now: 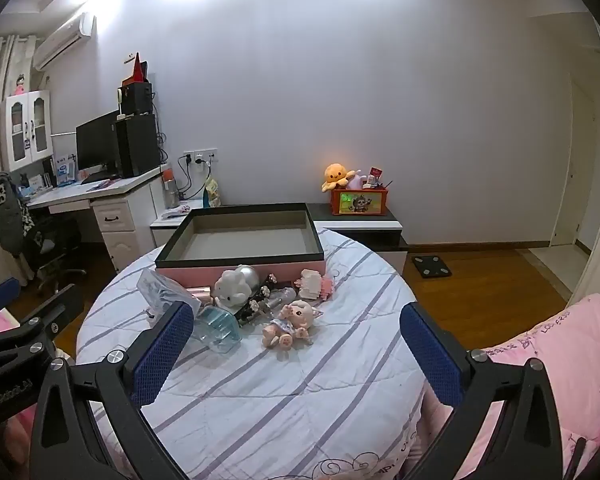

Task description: Organize rigid objects

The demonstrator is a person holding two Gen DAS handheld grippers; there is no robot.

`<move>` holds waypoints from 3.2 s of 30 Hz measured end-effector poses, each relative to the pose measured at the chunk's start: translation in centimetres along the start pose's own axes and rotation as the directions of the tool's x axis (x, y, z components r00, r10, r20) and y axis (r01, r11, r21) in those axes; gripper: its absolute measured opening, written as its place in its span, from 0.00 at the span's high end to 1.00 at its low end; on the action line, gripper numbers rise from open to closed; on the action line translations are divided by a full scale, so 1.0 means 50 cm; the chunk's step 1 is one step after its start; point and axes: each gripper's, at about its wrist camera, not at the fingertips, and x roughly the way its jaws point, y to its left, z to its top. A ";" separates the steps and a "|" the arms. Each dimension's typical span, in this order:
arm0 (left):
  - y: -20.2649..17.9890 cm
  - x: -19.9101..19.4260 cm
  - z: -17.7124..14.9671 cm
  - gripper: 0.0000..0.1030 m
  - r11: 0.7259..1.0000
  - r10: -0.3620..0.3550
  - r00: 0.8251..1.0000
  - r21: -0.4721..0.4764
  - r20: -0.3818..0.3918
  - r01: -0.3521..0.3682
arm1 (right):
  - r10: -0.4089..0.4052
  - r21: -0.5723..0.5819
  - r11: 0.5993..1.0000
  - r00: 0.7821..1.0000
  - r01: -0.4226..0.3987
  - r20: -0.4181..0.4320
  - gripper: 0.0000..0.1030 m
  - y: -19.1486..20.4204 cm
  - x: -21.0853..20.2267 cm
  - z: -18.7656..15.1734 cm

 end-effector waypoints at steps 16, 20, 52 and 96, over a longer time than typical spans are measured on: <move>-0.001 -0.008 -0.007 0.00 1.000 0.027 0.999 0.005 0.027 -0.027 | 0.012 0.021 1.000 1.000 -0.012 0.015 0.00 -0.005 -0.004 0.002; -0.001 -0.011 -0.008 0.00 1.000 0.025 0.999 0.003 0.026 -0.025 | 0.013 0.021 1.000 1.000 -0.014 0.014 0.00 -0.005 -0.005 0.003; 0.001 -0.016 -0.008 0.00 1.000 0.020 0.999 0.006 0.032 -0.021 | 0.016 0.020 1.000 1.000 -0.017 0.020 0.00 -0.005 -0.010 0.006; 0.007 -0.006 -0.019 0.00 1.000 -0.003 1.000 -0.002 0.023 0.003 | 0.019 0.021 1.000 1.000 -0.019 -0.002 0.00 -0.009 0.005 -0.003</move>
